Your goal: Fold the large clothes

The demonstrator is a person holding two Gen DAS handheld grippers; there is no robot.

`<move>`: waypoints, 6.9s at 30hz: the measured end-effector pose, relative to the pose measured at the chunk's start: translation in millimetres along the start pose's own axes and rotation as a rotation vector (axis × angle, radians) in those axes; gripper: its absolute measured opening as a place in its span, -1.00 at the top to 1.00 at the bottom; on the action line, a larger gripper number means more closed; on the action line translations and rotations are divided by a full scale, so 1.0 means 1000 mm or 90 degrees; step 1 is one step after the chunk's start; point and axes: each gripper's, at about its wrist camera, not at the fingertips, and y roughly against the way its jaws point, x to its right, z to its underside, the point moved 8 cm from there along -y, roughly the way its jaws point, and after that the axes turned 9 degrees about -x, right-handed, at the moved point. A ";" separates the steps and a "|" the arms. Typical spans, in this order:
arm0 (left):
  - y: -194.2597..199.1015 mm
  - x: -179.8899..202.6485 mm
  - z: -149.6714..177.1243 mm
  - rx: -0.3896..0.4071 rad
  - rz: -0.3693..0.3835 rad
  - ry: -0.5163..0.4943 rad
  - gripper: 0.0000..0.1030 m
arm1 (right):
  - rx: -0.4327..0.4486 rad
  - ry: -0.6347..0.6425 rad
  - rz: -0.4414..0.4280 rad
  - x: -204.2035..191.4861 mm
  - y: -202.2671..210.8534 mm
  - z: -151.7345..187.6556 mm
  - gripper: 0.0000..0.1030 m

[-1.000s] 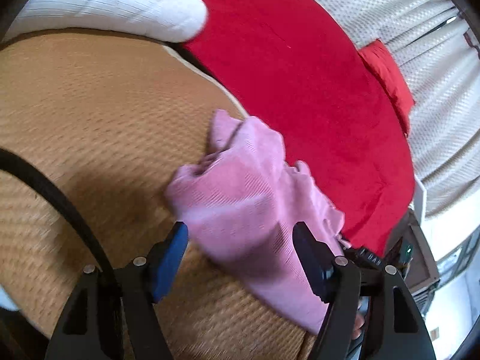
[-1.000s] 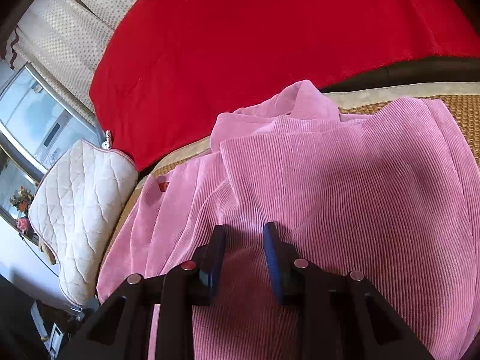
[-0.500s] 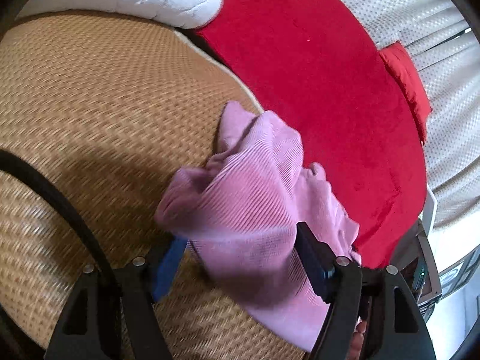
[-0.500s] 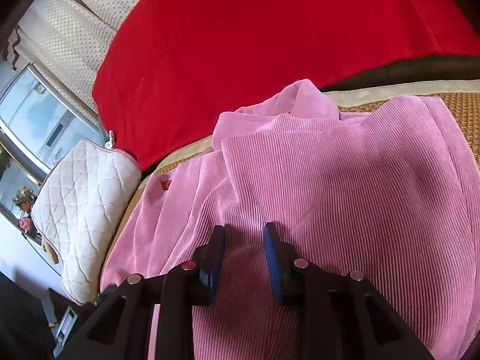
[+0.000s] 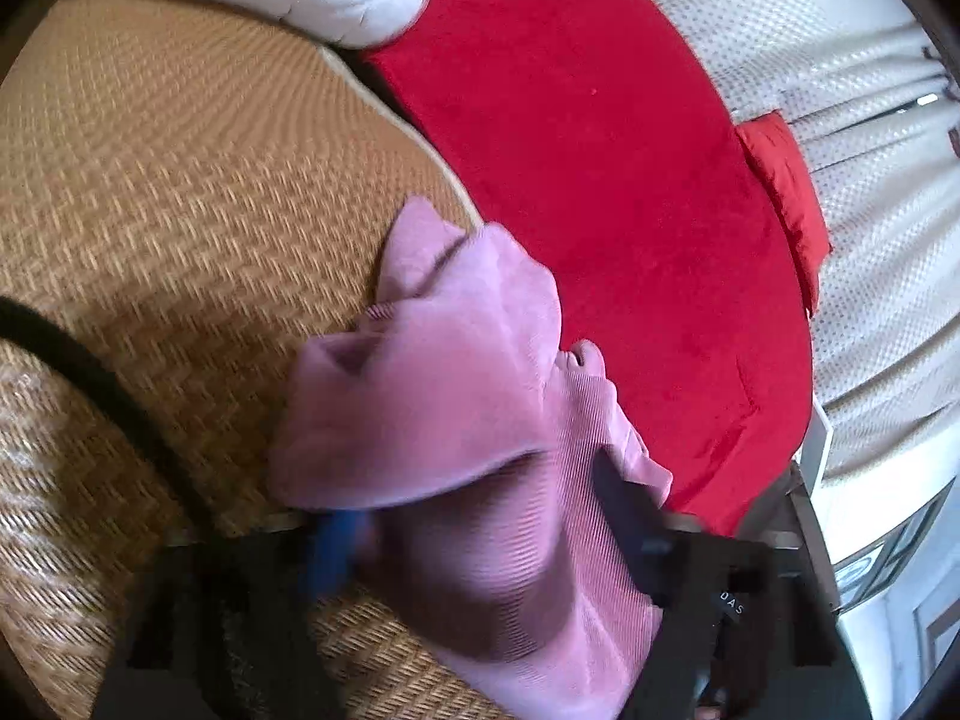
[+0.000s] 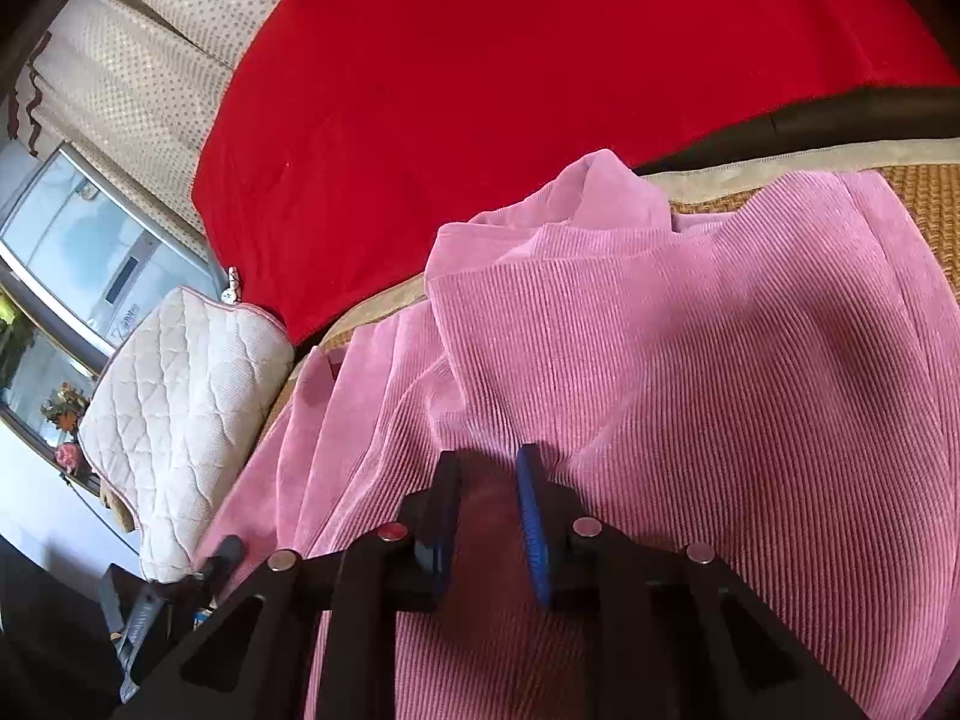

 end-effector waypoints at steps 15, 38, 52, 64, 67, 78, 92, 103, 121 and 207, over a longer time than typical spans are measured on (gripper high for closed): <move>0.006 0.099 0.005 0.009 -0.069 -0.274 0.66 | -0.022 -0.012 -0.020 0.000 0.003 0.003 0.56; -0.025 0.165 0.123 -0.101 -0.072 -0.648 0.68 | -0.028 -0.137 -0.176 0.000 0.045 -0.026 -0.84; 0.009 0.177 0.108 -0.077 -0.006 -0.665 0.68 | -0.004 0.041 -0.076 -0.075 0.049 -0.043 0.75; -0.041 0.243 0.197 -0.131 0.079 -0.775 0.65 | 0.093 0.004 -0.035 0.018 0.132 -0.063 0.76; -0.073 0.231 0.215 -0.212 0.070 -0.761 0.62 | 0.042 -0.057 -0.006 0.075 0.103 -0.059 0.77; -0.026 0.224 0.229 -0.313 0.175 -0.816 -0.28 | 0.028 -0.104 -0.029 0.127 0.084 -0.056 0.66; -0.035 0.178 0.155 -0.260 0.015 -0.748 -0.30 | 0.097 0.035 0.006 0.027 0.181 -0.015 0.26; -0.048 0.170 0.170 -0.279 -0.022 -0.769 -0.35 | -0.063 -0.052 0.115 0.068 0.113 0.058 0.70; -0.053 0.171 0.177 -0.281 -0.014 -0.787 -0.36 | -0.107 -0.104 0.109 0.066 0.052 -0.071 0.62; -0.059 0.169 0.142 -0.260 -0.057 -0.633 -0.54 | -0.028 -0.137 0.085 0.087 0.121 0.028 0.62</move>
